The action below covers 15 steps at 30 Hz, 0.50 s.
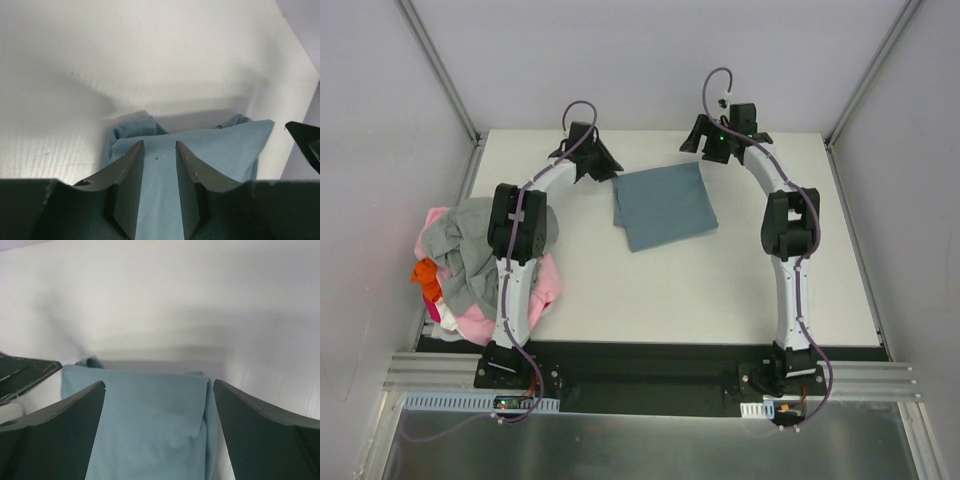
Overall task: Fold and stack the t-shirts
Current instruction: Smooth out wrinkles on the folded tshirt
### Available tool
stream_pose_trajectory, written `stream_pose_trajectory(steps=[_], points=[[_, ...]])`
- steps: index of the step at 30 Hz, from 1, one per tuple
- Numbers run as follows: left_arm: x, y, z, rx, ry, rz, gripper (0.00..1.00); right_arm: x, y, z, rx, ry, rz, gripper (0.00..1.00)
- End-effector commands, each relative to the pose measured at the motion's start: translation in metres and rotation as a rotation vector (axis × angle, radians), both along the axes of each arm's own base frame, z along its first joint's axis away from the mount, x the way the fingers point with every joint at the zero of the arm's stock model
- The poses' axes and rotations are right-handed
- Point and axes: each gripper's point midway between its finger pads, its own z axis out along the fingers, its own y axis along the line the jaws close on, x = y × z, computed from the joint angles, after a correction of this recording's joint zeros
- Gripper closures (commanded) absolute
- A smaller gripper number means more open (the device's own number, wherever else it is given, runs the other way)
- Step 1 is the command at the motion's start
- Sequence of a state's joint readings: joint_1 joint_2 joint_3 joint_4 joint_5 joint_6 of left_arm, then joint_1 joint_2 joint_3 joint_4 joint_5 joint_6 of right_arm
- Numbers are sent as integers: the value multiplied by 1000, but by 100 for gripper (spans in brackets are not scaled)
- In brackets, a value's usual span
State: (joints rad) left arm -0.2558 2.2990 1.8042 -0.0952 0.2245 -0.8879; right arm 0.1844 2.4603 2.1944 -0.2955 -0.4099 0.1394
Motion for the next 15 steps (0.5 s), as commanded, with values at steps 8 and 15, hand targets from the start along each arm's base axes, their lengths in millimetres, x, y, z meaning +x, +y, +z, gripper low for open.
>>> stream_pose_trajectory(steps=[8,15], points=[[-92,5,173,130,-332,-189,27,-137,-55,155,-137,-179,43,4],[-178,3,102,98,-96,-77,29,-192,-71,57,-185,79,6,4]])
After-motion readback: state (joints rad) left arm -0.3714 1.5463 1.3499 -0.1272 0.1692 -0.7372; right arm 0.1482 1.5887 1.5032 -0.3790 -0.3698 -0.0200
